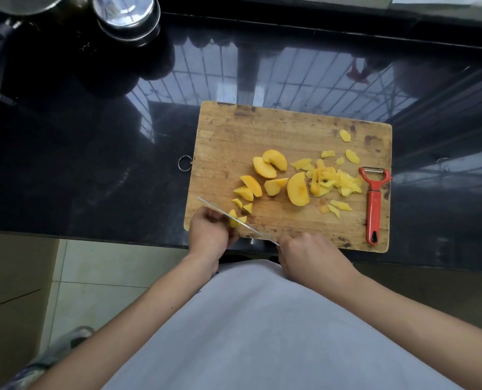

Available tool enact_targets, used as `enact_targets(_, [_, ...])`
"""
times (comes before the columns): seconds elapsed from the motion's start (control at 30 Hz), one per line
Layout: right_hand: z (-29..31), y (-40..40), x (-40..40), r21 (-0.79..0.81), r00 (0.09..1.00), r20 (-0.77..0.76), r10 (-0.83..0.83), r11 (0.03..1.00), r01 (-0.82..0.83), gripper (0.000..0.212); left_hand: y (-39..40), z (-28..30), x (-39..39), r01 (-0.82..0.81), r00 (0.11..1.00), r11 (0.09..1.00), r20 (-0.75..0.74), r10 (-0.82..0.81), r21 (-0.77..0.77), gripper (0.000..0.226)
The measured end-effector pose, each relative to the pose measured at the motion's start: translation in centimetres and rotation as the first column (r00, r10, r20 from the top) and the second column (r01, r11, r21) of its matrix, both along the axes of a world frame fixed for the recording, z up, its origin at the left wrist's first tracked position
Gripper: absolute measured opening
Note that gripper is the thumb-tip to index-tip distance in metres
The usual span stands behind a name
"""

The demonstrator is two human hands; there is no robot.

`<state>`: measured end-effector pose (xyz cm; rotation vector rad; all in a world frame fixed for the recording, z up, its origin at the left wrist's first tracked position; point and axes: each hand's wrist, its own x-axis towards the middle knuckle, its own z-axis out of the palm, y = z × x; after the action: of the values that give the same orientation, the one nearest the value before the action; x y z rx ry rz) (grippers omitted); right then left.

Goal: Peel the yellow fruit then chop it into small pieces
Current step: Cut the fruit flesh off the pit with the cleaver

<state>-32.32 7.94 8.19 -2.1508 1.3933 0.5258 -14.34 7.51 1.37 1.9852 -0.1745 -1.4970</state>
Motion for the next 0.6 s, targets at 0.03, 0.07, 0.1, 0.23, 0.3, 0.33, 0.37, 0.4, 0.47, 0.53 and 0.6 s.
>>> enact_targets(0.03, [-0.1, 0.0, 0.1, 0.014, 1.000, -0.007, 0.002, 1.000, -0.002, 0.016, -0.1, 0.0, -0.1, -0.004, 1.000, 1.000, -0.006, 0.004, -0.002, 0.016])
enact_targets(0.07, [-0.2, -0.1, 0.2, 0.023, 1.000, -0.010, 0.006, 1.000, -0.005, 0.015, -0.2, 0.0, -0.1, -0.004, 1.000, 1.000, -0.012, 0.004, -0.002, 0.016])
enact_targets(0.1, [-0.5, -0.2, 0.3, 0.025, 1.000, -0.010, 0.010, 1.000, -0.009, 0.015, -0.2, -0.1, -0.2, -0.004, 1.000, 1.000, -0.015, 0.004, -0.001, 0.015])
enact_targets(0.23, [-2.2, -1.0, 1.0, 0.046, 1.000, -0.011, -0.015, 0.999, 0.016, 0.014, -0.5, -0.3, -0.2, 0.018, 1.000, 0.999, 0.015, -0.018, 0.033, 0.019])
enact_targets(0.3, [-3.1, -1.4, 1.4, 0.069, 0.996, 0.043, -0.081, 0.995, 0.078, 0.016, -0.4, -0.5, -0.1, 0.062, 0.997, 0.997, 0.040, -0.063, 0.047, 0.023])
enact_targets(0.33, [-3.5, -1.6, 1.6, 0.078, 0.990, 0.078, -0.113, 0.991, 0.107, 0.017, -0.4, -0.5, -0.1, 0.086, 0.994, 0.995, 0.056, -0.088, 0.052, 0.023])
enact_targets(0.37, [-3.7, -1.8, 1.7, 0.078, 0.985, 0.104, -0.135, 0.989, 0.127, 0.018, -0.3, -0.5, 0.0, 0.101, 0.992, 0.994, 0.069, -0.104, 0.050, 0.021])
enact_targets(0.4, [-3.8, -1.9, 1.7, 0.071, 0.982, 0.119, -0.149, 0.987, 0.141, 0.019, -0.2, -0.6, 0.0, 0.117, 0.989, 0.992, 0.082, -0.121, 0.044, 0.019])
enact_targets(0.47, [-3.9, -2.0, 1.7, 0.049, 0.976, 0.140, -0.164, 0.986, 0.158, 0.022, 0.2, -0.7, 0.4, 0.142, 0.984, 0.989, 0.103, -0.144, 0.035, 0.014])
enact_targets(0.53, [-3.8, -1.7, 1.4, 0.015, 0.980, 0.149, -0.131, 0.991, 0.130, 0.023, 0.4, -0.6, 0.8, 0.140, 0.984, 0.990, 0.108, -0.142, 0.023, 0.014])
enact_targets(0.6, [-3.5, -1.5, 1.1, -0.040, 0.989, 0.133, -0.062, 0.997, 0.068, 0.023, 0.5, -0.3, 1.5, 0.138, 0.981, 0.990, 0.138, -0.138, 0.015, 0.016])
